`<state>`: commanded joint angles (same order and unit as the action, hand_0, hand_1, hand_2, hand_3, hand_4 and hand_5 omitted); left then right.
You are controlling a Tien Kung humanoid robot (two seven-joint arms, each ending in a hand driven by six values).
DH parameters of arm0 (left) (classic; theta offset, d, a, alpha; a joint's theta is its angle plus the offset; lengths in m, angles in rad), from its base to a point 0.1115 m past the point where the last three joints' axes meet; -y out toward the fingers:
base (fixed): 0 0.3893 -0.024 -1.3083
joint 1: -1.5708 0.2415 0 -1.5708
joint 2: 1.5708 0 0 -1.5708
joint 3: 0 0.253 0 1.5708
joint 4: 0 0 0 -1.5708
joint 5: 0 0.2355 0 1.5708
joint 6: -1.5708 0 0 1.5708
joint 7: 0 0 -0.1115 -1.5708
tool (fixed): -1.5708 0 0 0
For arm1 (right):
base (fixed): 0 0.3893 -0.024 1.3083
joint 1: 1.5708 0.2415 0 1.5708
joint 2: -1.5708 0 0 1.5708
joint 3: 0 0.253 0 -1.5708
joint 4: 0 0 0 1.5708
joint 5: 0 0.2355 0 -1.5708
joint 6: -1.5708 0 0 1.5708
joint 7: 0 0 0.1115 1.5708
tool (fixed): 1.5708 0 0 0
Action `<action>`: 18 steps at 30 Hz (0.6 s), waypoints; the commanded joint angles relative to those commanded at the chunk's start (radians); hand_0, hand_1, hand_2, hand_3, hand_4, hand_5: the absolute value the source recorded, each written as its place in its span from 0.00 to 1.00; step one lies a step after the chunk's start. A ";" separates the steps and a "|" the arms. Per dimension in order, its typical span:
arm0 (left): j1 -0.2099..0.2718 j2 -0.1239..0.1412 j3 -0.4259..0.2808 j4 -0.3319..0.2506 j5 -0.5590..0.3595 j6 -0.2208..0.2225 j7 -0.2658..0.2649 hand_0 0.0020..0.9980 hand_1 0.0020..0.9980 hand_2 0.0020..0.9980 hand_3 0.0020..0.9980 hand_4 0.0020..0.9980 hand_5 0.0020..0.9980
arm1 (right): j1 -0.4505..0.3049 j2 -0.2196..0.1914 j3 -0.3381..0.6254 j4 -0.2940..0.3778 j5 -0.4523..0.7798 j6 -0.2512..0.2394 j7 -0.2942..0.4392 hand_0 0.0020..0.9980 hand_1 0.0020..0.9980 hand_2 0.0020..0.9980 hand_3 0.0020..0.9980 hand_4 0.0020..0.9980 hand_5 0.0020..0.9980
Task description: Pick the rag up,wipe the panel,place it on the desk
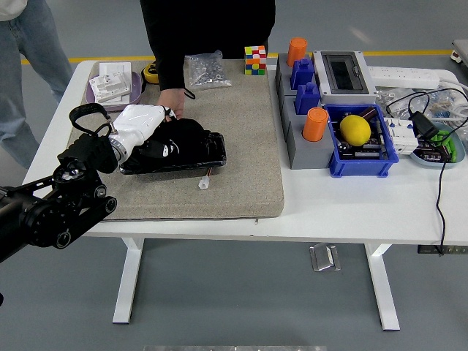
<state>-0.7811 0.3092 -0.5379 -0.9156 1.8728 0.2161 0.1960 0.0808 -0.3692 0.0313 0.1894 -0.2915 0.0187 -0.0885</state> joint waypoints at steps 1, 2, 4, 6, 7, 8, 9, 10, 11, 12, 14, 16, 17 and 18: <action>0.002 0.001 -0.004 0.001 0.001 0.000 0.000 0.22 0.15 0.45 0.36 0.24 0.00 | 0.000 0.000 -0.001 0.000 0.002 0.000 0.000 0.72 0.64 0.69 0.59 0.98 0.42; 0.004 0.004 -0.008 0.002 0.002 0.000 0.000 0.22 0.15 0.45 0.36 0.24 0.00 | 0.000 -0.001 -0.003 0.000 0.004 0.000 0.000 0.72 0.64 0.69 0.59 0.98 0.42; 0.007 0.008 -0.015 0.003 0.005 0.002 -0.001 0.22 0.15 0.45 0.36 0.24 0.00 | -0.001 -0.001 -0.005 0.000 0.005 0.001 0.000 0.72 0.64 0.69 0.59 0.98 0.42; 0.008 0.013 -0.020 0.007 0.007 0.001 -0.001 0.22 0.15 0.45 0.36 0.24 0.00 | 0.000 -0.002 -0.005 0.000 0.005 0.000 0.000 0.72 0.64 0.69 0.59 0.98 0.42; 0.008 0.015 -0.022 0.008 0.008 0.002 -0.001 0.22 0.15 0.45 0.36 0.24 0.00 | 0.000 -0.002 -0.003 0.000 0.003 0.000 0.000 0.72 0.64 0.69 0.59 0.98 0.42; 0.008 0.020 -0.025 0.008 0.007 0.002 -0.002 0.22 0.15 0.45 0.36 0.24 0.00 | -0.001 -0.003 0.000 0.000 0.003 0.000 0.000 0.72 0.64 0.69 0.59 0.98 0.42; 0.008 0.025 -0.026 0.008 0.008 0.002 -0.002 0.22 0.15 0.45 0.36 0.24 0.00 | -0.001 -0.003 0.000 0.000 0.003 0.000 0.000 0.72 0.64 0.69 0.59 0.98 0.42; 0.007 0.029 -0.024 0.008 0.008 0.003 -0.002 0.22 0.14 0.45 0.36 0.24 0.00 | -0.001 -0.003 0.000 0.000 0.003 0.000 0.000 0.72 0.64 0.69 0.59 0.98 0.42; 0.006 0.034 -0.021 0.008 0.008 0.002 -0.002 0.22 0.14 0.45 0.36 0.24 0.00 | -0.001 -0.003 0.000 0.000 0.004 0.000 0.000 0.72 0.64 0.69 0.59 0.98 0.42; 0.007 0.038 -0.021 0.009 0.010 0.002 -0.002 0.22 0.14 0.45 0.36 0.24 0.00 | -0.001 -0.003 0.000 0.000 0.003 0.000 0.000 0.72 0.64 0.69 0.59 0.98 0.42; 0.011 0.043 -0.027 0.013 0.010 0.003 -0.003 0.22 0.14 0.45 0.36 0.24 0.00 | -0.001 -0.003 0.000 0.000 0.004 0.000 0.000 0.72 0.64 0.69 0.59 0.98 0.42; 0.014 0.050 -0.033 0.016 0.014 0.004 -0.003 0.22 0.14 0.45 0.35 0.23 0.00 | -0.001 -0.004 -0.002 0.000 0.004 0.001 -0.001 0.72 0.64 0.69 0.59 0.98 0.42; 0.016 0.053 -0.033 0.017 0.013 0.004 -0.003 0.22 0.14 0.45 0.35 0.23 0.00 | -0.001 -0.004 -0.002 0.000 0.006 0.000 0.000 0.72 0.64 0.69 0.59 0.98 0.42; 0.016 0.055 -0.032 0.018 0.013 0.004 -0.003 0.22 0.14 0.45 0.35 0.23 0.00 | -0.001 -0.004 -0.002 0.000 0.007 0.000 0.000 0.72 0.64 0.69 0.59 0.98 0.42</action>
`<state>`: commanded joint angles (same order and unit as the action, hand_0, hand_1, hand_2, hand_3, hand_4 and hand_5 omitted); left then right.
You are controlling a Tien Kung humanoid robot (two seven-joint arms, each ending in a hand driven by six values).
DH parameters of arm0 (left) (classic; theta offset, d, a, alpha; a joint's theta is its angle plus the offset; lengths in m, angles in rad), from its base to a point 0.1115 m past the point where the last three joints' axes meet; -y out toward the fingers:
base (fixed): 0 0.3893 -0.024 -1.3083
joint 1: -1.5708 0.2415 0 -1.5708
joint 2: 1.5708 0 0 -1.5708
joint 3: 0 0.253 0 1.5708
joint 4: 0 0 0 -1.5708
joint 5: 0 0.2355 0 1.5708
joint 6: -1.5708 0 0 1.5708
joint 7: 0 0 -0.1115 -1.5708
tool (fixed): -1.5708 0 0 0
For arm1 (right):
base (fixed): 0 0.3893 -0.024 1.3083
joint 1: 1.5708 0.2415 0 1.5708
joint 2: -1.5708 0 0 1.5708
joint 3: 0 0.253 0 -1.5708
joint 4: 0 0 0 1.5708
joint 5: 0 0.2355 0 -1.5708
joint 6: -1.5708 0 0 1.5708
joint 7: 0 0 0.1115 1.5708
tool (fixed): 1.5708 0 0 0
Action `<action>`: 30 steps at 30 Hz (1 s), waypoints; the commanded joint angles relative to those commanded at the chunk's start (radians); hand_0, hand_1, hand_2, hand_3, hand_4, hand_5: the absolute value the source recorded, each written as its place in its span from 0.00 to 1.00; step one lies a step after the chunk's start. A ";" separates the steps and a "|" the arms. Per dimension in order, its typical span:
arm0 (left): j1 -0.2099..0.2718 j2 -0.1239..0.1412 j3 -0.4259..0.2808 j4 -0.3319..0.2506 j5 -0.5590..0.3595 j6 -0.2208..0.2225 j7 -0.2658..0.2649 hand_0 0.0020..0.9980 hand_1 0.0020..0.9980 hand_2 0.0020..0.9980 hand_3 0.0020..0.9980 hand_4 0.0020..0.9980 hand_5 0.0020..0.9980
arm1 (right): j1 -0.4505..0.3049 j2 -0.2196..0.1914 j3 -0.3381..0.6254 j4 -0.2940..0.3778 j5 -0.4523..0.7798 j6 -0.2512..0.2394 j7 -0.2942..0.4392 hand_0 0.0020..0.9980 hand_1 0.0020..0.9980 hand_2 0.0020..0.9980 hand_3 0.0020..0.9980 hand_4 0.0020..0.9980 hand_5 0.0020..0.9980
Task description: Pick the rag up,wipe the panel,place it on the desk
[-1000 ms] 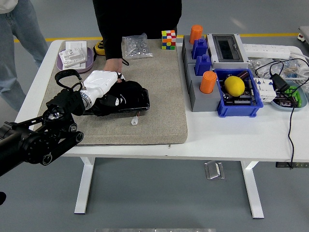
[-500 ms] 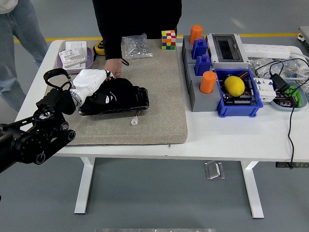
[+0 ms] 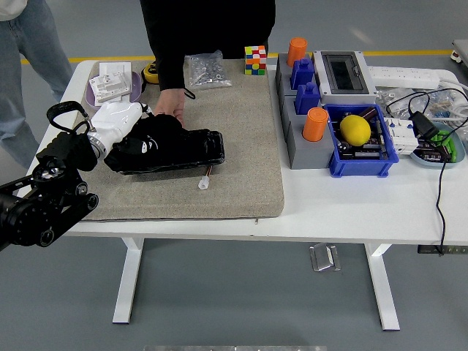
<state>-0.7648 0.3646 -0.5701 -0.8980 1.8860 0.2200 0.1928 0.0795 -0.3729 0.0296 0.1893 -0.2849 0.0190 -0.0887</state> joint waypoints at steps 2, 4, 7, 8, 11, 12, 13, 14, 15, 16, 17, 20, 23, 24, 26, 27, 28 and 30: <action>0.003 0.008 -0.002 0.000 0.002 0.001 0.000 0.22 0.14 0.45 0.35 0.23 0.00 | 0.000 0.000 0.000 0.000 0.001 0.000 0.000 0.72 0.64 0.69 0.59 0.98 0.42; 0.008 0.013 -0.008 0.002 0.005 0.001 -0.001 0.22 0.14 0.45 0.35 0.24 0.00 | 0.000 0.000 0.000 0.000 0.000 0.000 0.000 0.72 0.64 0.69 0.59 0.98 0.42; 0.011 0.023 -0.010 0.004 0.006 0.001 -0.001 0.22 0.14 0.45 0.35 0.24 0.00 | -0.001 0.000 0.001 0.000 0.000 0.001 -0.001 0.72 0.64 0.69 0.59 0.98 0.42; 0.013 0.028 -0.011 0.004 0.008 0.002 -0.001 0.22 0.14 0.45 0.35 0.24 0.00 | -0.001 0.000 0.003 0.000 0.000 0.000 0.000 0.72 0.64 0.69 0.59 0.98 0.42; 0.017 0.035 -0.018 0.004 0.011 0.002 -0.001 0.22 0.14 0.45 0.36 0.24 0.00 | -0.001 0.000 0.003 0.000 0.001 0.000 0.000 0.72 0.64 0.69 0.59 0.98 0.42; 0.018 0.038 -0.018 0.004 0.011 0.004 -0.002 0.22 0.14 0.45 0.36 0.24 0.00 | -0.002 0.000 0.003 0.000 0.001 0.000 0.000 0.72 0.64 0.69 0.59 0.98 0.42; 0.018 0.041 -0.016 0.004 0.013 0.005 -0.002 0.22 0.14 0.45 0.36 0.24 0.00 | -0.002 0.000 0.003 0.000 0.001 0.001 0.000 0.72 0.64 0.69 0.59 0.98 0.42; 0.018 0.044 -0.015 0.005 0.015 0.004 -0.002 0.22 0.14 0.45 0.36 0.24 0.00 | -0.002 0.000 0.002 0.000 0.003 0.001 0.000 0.72 0.64 0.69 0.59 0.98 0.42; 0.018 0.046 -0.014 0.005 0.015 0.005 -0.002 0.22 0.14 0.45 0.36 0.24 0.00 | -0.002 0.000 0.001 0.000 0.003 0.001 0.000 0.72 0.64 0.69 0.59 0.98 0.42; 0.018 0.048 -0.014 0.005 0.016 0.005 -0.002 0.22 0.14 0.45 0.35 0.24 0.00 | -0.002 0.000 0.001 0.000 0.003 0.001 0.000 0.72 0.64 0.69 0.60 0.98 0.42; 0.018 0.050 -0.014 0.005 0.019 0.005 -0.002 0.22 0.14 0.45 0.35 0.24 0.00 | -0.002 0.000 0.001 0.000 0.003 0.001 0.000 0.72 0.64 0.69 0.60 0.98 0.42; 0.019 0.054 -0.022 0.006 0.025 0.006 -0.002 0.22 0.14 0.45 0.35 0.24 0.00 | -0.002 0.001 0.003 0.000 0.004 0.001 0.001 0.72 0.64 0.69 0.60 0.98 0.42; 0.017 0.058 -0.023 0.006 0.026 0.007 -0.002 0.22 0.14 0.45 0.35 0.24 0.00 | -0.002 0.002 0.006 0.000 0.003 0.002 0.001 0.72 0.64 0.69 0.60 0.98 0.42; 0.017 0.059 -0.023 0.007 0.025 0.007 -0.002 0.22 0.14 0.45 0.35 0.24 0.00 | -0.003 0.002 0.007 0.000 0.003 0.002 0.001 0.72 0.64 0.69 0.60 0.98 0.42; 0.017 0.060 -0.023 0.009 0.025 0.007 -0.003 0.22 0.14 0.45 0.35 0.24 0.00 | -0.003 0.002 0.010 0.000 0.000 0.002 0.002 0.72 0.64 0.69 0.60 0.98 0.42; 0.018 0.061 -0.023 0.010 0.023 0.007 -0.003 0.22 0.14 0.45 0.35 0.24 0.00 | -0.003 0.002 0.011 0.000 0.000 0.002 0.002 0.72 0.64 0.69 0.60 0.98 0.42; 0.019 0.061 -0.022 0.011 0.022 0.007 -0.003 0.22 0.14 0.45 0.35 0.24 0.00 | -0.002 0.002 0.012 0.000 0.000 0.002 0.002 0.72 0.64 0.69 0.60 0.98 0.42; 0.021 0.061 -0.021 0.012 0.022 0.007 -0.003 0.22 0.14 0.45 0.35 0.24 0.00 | -0.002 0.002 0.014 0.000 -0.001 0.001 0.002 0.72 0.64 0.69 0.60 0.98 0.42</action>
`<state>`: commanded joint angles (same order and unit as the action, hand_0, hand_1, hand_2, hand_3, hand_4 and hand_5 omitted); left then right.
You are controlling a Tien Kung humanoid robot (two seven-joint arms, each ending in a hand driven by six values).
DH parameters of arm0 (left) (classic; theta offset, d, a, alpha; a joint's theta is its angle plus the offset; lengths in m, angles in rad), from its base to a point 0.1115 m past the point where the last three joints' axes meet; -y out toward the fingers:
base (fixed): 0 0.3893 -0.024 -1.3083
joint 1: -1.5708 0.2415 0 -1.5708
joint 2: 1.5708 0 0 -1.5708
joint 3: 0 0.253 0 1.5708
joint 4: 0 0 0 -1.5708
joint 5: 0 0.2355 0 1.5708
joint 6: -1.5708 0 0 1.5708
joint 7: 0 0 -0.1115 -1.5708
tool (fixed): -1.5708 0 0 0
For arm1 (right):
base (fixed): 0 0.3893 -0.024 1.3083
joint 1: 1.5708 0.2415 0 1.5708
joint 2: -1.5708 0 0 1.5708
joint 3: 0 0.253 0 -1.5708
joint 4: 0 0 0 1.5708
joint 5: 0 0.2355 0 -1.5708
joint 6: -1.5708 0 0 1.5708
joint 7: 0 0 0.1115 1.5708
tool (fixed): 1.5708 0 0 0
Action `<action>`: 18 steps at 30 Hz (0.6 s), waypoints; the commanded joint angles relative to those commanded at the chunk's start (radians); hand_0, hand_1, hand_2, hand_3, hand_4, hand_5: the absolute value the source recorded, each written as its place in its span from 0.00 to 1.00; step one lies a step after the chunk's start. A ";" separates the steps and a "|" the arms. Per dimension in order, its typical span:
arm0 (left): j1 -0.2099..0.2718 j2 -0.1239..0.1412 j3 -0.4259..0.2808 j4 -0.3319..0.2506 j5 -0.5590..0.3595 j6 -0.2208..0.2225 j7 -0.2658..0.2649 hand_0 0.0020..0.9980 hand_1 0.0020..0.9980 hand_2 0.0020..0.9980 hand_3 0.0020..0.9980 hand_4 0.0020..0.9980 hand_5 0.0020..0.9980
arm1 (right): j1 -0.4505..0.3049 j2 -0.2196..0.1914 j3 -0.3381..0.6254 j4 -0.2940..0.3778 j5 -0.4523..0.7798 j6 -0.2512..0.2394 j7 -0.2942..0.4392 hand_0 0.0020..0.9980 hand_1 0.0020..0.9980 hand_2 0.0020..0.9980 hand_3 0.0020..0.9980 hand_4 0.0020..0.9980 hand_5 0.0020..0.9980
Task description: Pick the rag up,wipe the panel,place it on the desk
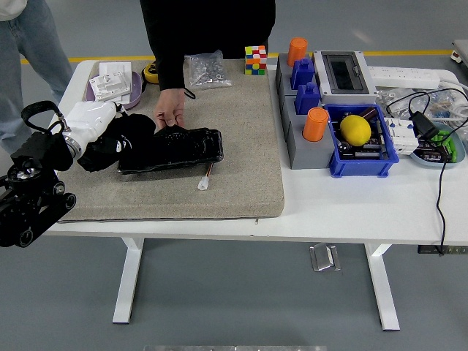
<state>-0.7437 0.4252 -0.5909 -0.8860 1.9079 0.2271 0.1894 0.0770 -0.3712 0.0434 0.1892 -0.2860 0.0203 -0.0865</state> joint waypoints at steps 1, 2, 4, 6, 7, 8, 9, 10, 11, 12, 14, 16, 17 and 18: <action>0.001 0.000 0.001 0.000 0.000 0.000 0.000 0.22 0.14 0.45 0.35 0.24 0.00 | 0.000 0.000 0.000 0.000 0.000 0.000 0.000 0.72 0.64 0.69 0.60 0.98 0.42; 0.001 -0.001 0.001 0.000 0.000 0.000 0.000 0.22 0.14 0.45 0.35 0.24 0.00 | 0.000 -0.001 -0.001 0.000 0.001 0.000 0.000 0.72 0.64 0.69 0.60 0.98 0.42; 0.001 -0.005 0.000 -0.002 -0.001 0.000 0.000 0.22 0.14 0.45 0.35 0.23 0.00 | 0.001 -0.002 -0.002 0.000 0.001 0.000 0.000 0.72 0.64 0.69 0.60 0.98 0.42; -0.001 -0.009 -0.001 -0.005 0.000 0.000 0.001 0.22 0.14 0.45 0.35 0.23 0.00 | 0.002 -0.003 -0.005 0.000 0.004 0.000 0.000 0.72 0.64 0.69 0.60 0.98 0.42; -0.001 -0.011 -0.001 -0.005 0.000 0.001 0.000 0.22 0.14 0.45 0.35 0.23 0.00 | 0.002 -0.004 -0.005 0.000 0.003 0.001 0.000 0.72 0.64 0.69 0.60 0.98 0.42; -0.003 -0.015 0.002 -0.005 -0.001 0.000 0.001 0.22 0.14 0.45 0.35 0.23 0.00 | 0.003 -0.004 -0.006 0.000 0.004 0.000 0.000 0.72 0.64 0.69 0.60 0.98 0.42; -0.005 -0.018 0.006 -0.006 -0.002 0.000 0.001 0.22 0.14 0.45 0.35 0.23 0.00 | 0.004 -0.005 -0.007 0.000 0.004 0.000 0.000 0.72 0.64 0.69 0.60 0.98 0.42; -0.007 -0.021 0.008 -0.007 -0.002 0.001 0.001 0.22 0.14 0.45 0.35 0.23 0.00 | 0.005 -0.006 -0.007 0.000 0.004 0.001 0.000 0.72 0.64 0.69 0.60 0.99 0.43; -0.008 -0.025 0.010 -0.007 -0.004 0.001 0.001 0.22 0.14 0.45 0.35 0.23 0.00 | 0.005 -0.006 -0.005 0.000 0.003 0.000 0.000 0.72 0.64 0.69 0.60 0.99 0.43; -0.010 -0.029 0.012 -0.008 -0.004 0.000 0.002 0.22 0.14 0.45 0.35 0.23 0.00 | 0.006 -0.006 -0.005 0.000 0.002 0.000 0.000 0.72 0.64 0.69 0.60 0.99 0.43; -0.013 -0.036 0.017 -0.009 -0.006 0.000 0.003 0.22 0.14 0.45 0.35 0.23 0.00 | 0.007 -0.005 -0.003 0.000 0.000 0.000 0.000 0.72 0.64 0.69 0.60 0.99 0.43; -0.016 -0.043 0.023 -0.011 -0.007 0.000 0.003 0.22 0.14 0.45 0.35 0.23 0.00 | 0.008 -0.005 -0.003 0.001 -0.001 0.001 0.000 0.72 0.64 0.69 0.60 0.99 0.42; -0.017 -0.046 0.025 -0.011 -0.008 -0.001 0.004 0.22 0.14 0.45 0.35 0.23 0.00 | 0.008 -0.005 -0.003 0.001 0.000 0.001 0.000 0.72 0.64 0.69 0.60 0.99 0.42; -0.018 -0.050 0.029 -0.012 -0.009 -0.001 0.004 0.22 0.14 0.45 0.35 0.23 0.00 | 0.008 -0.006 -0.005 0.000 0.001 0.000 0.000 0.72 0.64 0.69 0.60 0.99 0.42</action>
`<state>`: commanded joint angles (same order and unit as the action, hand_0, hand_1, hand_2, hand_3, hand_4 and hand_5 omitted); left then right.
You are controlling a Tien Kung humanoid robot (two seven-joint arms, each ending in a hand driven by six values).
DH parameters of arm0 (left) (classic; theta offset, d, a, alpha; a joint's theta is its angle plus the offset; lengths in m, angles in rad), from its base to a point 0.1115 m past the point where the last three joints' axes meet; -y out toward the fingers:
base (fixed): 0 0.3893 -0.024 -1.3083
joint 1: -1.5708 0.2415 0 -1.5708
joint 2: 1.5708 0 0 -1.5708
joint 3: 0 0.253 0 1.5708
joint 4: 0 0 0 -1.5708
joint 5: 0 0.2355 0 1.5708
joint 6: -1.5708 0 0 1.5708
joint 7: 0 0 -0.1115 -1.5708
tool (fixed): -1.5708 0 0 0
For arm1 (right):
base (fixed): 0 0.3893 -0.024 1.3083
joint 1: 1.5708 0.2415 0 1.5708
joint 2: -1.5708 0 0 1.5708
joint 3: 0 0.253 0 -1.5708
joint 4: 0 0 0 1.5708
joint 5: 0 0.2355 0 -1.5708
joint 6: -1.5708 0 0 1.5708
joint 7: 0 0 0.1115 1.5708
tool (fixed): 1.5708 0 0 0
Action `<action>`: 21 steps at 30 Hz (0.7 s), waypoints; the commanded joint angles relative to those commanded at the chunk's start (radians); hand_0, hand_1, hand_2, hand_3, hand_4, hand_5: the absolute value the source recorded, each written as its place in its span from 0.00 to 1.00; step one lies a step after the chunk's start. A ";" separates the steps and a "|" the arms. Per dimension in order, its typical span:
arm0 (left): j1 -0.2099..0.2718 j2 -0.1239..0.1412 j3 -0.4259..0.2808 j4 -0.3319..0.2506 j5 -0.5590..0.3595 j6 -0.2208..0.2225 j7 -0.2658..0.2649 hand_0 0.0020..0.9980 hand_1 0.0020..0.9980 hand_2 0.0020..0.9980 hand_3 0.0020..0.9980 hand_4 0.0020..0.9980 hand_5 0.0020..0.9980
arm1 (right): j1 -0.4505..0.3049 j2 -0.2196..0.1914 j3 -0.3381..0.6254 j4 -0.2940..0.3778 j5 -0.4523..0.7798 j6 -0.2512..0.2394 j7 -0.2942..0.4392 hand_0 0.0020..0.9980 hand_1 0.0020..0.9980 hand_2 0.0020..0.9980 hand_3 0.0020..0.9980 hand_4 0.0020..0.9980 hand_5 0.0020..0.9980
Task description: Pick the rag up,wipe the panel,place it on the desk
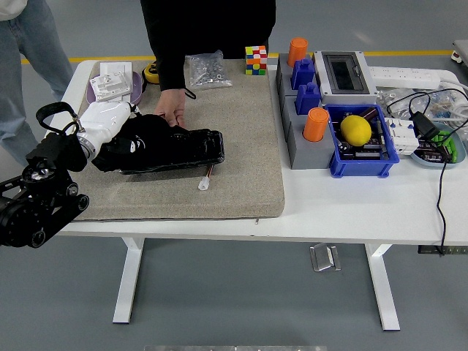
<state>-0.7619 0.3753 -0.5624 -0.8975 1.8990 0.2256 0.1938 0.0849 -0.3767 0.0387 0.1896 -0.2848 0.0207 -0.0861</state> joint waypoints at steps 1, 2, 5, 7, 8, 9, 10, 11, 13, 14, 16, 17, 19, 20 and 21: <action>-0.002 -0.003 0.003 -0.001 -0.001 0.001 0.000 0.22 0.14 0.45 0.35 0.23 0.00 | 0.000 0.000 0.000 0.000 -0.001 0.000 0.000 0.72 0.64 0.69 0.60 0.99 0.42; -0.003 -0.007 0.006 -0.002 -0.002 0.001 0.000 0.22 0.14 0.45 0.35 0.23 0.00 | 0.000 -0.001 -0.001 0.000 0.000 0.000 0.000 0.72 0.64 0.69 0.60 0.99 0.42; -0.007 -0.013 0.013 -0.005 -0.005 0.001 0.001 0.22 0.14 0.45 0.35 0.23 0.00 | 0.001 -0.002 -0.003 0.000 0.001 0.001 -0.001 0.72 0.64 0.69 0.60 0.99 0.43; -0.010 -0.017 0.019 -0.007 -0.007 0.001 0.001 0.22 0.14 0.45 0.35 0.23 0.00 | 0.001 -0.002 -0.004 0.000 0.002 0.001 -0.001 0.72 0.64 0.69 0.60 0.99 0.43; -0.011 -0.018 0.020 -0.008 -0.007 0.001 0.001 0.22 0.14 0.45 0.35 0.23 0.00 | 0.002 -0.002 -0.004 0.000 0.002 0.001 -0.001 0.72 0.64 0.69 0.60 0.99 0.43; -0.013 -0.021 0.023 -0.009 -0.008 0.001 0.002 0.22 0.14 0.45 0.35 0.23 0.00 | 0.002 -0.002 -0.005 0.000 0.003 0.001 0.000 0.72 0.64 0.69 0.60 0.99 0.43; -0.014 -0.023 0.026 -0.010 -0.009 0.000 0.002 0.22 0.14 0.45 0.35 0.22 0.00 | 0.002 -0.002 -0.006 0.000 0.002 0.001 -0.001 0.72 0.64 0.69 0.60 0.99 0.43; -0.015 -0.025 0.029 -0.012 -0.010 0.001 0.002 0.22 0.14 0.45 0.35 0.22 0.00 | 0.002 -0.002 -0.006 0.000 0.002 0.001 -0.001 0.72 0.64 0.69 0.60 0.99 0.43; -0.018 -0.029 0.033 -0.015 -0.012 0.001 0.003 0.22 0.14 0.45 0.35 0.22 0.00 | 0.003 -0.003 -0.008 0.000 0.003 0.001 -0.001 0.72 0.64 0.69 0.60 0.99 0.43; -0.020 -0.033 0.038 -0.017 -0.013 0.000 0.003 0.22 0.14 0.45 0.35 0.22 0.00 | 0.004 -0.003 -0.008 0.000 0.002 0.001 -0.001 0.72 0.64 0.69 0.60 0.99 0.43; -0.025 -0.038 0.048 -0.018 -0.015 0.000 0.004 0.22 0.14 0.45 0.35 0.22 0.00 | 0.005 -0.003 -0.010 0.000 0.004 0.001 -0.001 0.72 0.64 0.69 0.60 0.99 0.43; -0.028 -0.042 0.055 -0.020 -0.016 0.000 0.004 0.22 0.14 0.45 0.35 0.22 0.00 | 0.005 -0.003 -0.011 0.000 0.004 0.001 -0.001 0.72 0.64 0.69 0.60 0.99 0.43; -0.033 -0.047 0.062 -0.021 -0.018 0.000 0.005 0.22 0.14 0.45 0.35 0.22 0.00 | 0.006 -0.004 -0.013 0.000 0.005 0.001 -0.001 0.72 0.64 0.69 0.60 0.99 0.43; -0.037 -0.051 0.067 -0.024 -0.019 0.000 0.006 0.22 0.14 0.45 0.35 0.22 0.00 | 0.006 -0.004 -0.014 0.000 0.005 0.002 -0.001 0.72 0.64 0.69 0.60 0.99 0.43; -0.040 -0.055 0.072 -0.027 -0.020 0.000 0.006 0.22 0.14 0.45 0.35 0.22 0.00 | 0.006 -0.004 -0.015 0.000 0.005 0.001 -0.001 0.72 0.64 0.69 0.60 0.99 0.43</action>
<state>-0.8021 0.3203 -0.4908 -0.9241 1.8790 0.2260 0.1998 0.0908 -0.3804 0.0241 0.1893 -0.2796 0.0221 -0.0872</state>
